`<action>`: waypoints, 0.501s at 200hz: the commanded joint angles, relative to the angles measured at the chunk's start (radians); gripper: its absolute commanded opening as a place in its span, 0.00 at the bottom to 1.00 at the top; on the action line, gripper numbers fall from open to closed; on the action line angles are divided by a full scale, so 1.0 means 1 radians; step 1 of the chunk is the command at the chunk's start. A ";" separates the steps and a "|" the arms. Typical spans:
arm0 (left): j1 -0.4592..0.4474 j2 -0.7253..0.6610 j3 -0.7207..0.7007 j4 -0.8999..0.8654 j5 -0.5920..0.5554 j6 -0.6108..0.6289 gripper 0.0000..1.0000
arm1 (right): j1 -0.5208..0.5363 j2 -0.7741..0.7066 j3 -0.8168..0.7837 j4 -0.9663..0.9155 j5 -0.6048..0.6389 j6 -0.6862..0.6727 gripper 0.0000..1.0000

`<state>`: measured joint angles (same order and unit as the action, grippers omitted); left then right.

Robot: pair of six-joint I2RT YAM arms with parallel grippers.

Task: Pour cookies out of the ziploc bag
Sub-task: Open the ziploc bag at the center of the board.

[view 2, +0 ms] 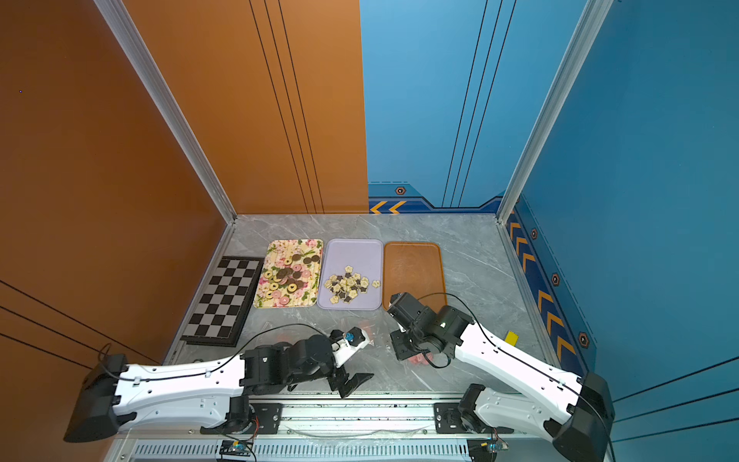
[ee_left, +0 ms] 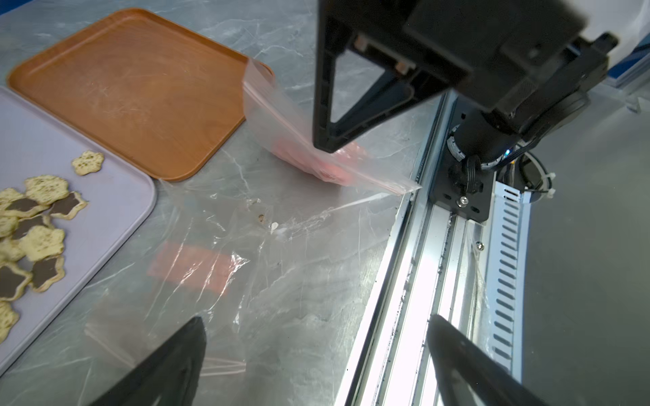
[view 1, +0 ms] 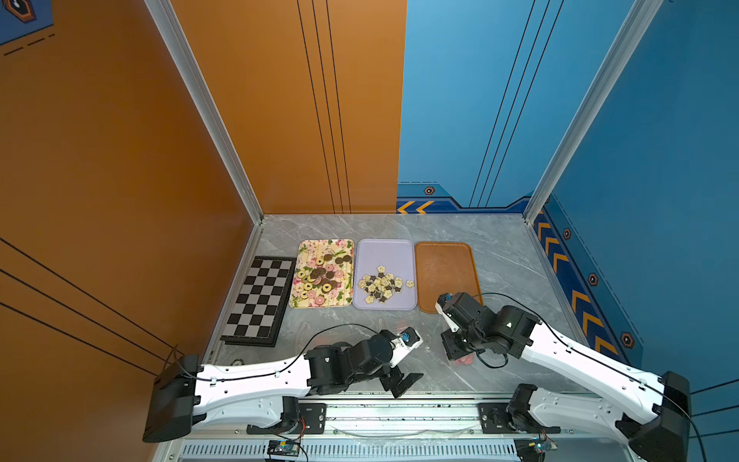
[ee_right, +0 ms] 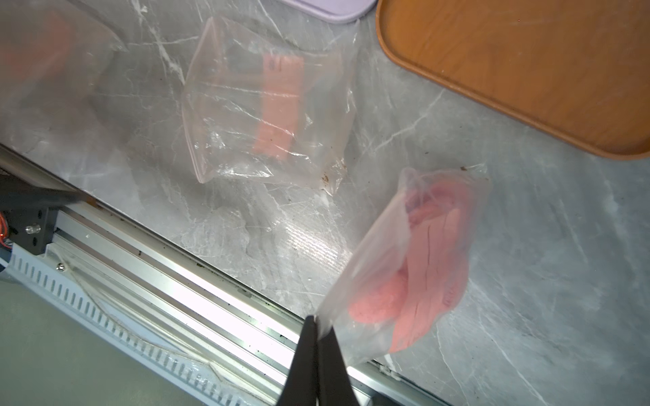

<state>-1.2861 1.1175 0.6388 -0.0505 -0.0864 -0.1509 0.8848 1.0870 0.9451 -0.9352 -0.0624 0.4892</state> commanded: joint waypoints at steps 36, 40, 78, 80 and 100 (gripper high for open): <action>0.043 0.193 0.059 0.315 0.073 0.144 0.97 | -0.031 -0.047 0.093 -0.096 -0.040 -0.076 0.00; 0.047 0.203 0.059 0.330 0.070 0.145 0.97 | -0.035 -0.051 0.092 -0.096 -0.045 -0.080 0.00; 0.085 0.297 0.075 0.426 0.088 0.155 0.93 | -0.044 -0.062 0.083 -0.094 -0.074 -0.093 0.00; 0.084 0.299 0.077 0.426 0.088 0.155 0.92 | -0.044 -0.062 0.084 -0.094 -0.075 -0.092 0.00; 0.088 0.319 0.087 0.440 0.071 0.151 0.91 | -0.046 -0.066 0.084 -0.093 -0.083 -0.095 0.00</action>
<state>-1.2064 1.4193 0.6899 0.3237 -0.0242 -0.0181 0.8436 1.0401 1.0134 -1.0019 -0.1200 0.4164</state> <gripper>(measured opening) 0.915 0.047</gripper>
